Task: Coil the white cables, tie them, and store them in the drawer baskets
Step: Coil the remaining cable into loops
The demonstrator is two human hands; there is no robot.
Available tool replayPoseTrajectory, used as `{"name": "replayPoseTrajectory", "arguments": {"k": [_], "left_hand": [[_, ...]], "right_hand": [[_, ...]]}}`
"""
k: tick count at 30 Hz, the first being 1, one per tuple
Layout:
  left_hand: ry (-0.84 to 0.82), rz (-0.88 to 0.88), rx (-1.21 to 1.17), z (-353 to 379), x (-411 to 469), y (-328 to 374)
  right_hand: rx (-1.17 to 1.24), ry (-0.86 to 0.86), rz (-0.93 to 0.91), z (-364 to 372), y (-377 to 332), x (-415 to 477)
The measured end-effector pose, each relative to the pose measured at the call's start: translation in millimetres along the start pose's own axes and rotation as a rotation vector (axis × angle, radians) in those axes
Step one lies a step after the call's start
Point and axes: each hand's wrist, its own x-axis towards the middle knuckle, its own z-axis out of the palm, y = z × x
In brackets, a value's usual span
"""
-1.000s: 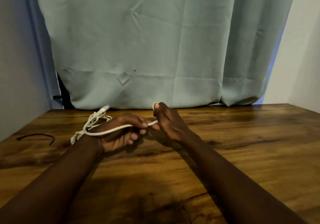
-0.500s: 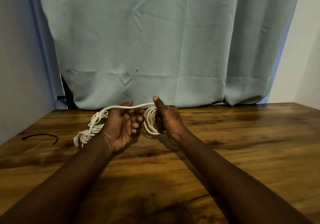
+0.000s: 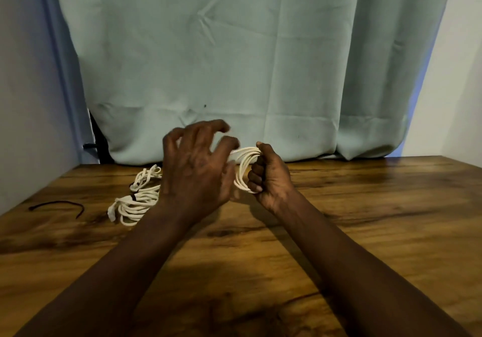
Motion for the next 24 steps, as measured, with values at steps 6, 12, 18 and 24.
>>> {"name": "replayPoseTrajectory", "arguments": {"k": [6, 12, 18, 24], "left_hand": [[-0.347, -0.137, -0.283, 19, -16, -28], [-0.668, 0.112, -0.182, 23, -23, -35], [-0.47, 0.219, -0.143, 35, -16, -41], [-0.321, -0.145, -0.489, 23, -23, -17]], "right_hand": [[0.151, 0.014, 0.042, -7, -20, 2], [0.13, 0.171, 0.045, -15, -35, 3], [0.152, 0.234, 0.059, -20, -43, 2], [0.167, 0.176, 0.038, -14, -38, 1]]}}
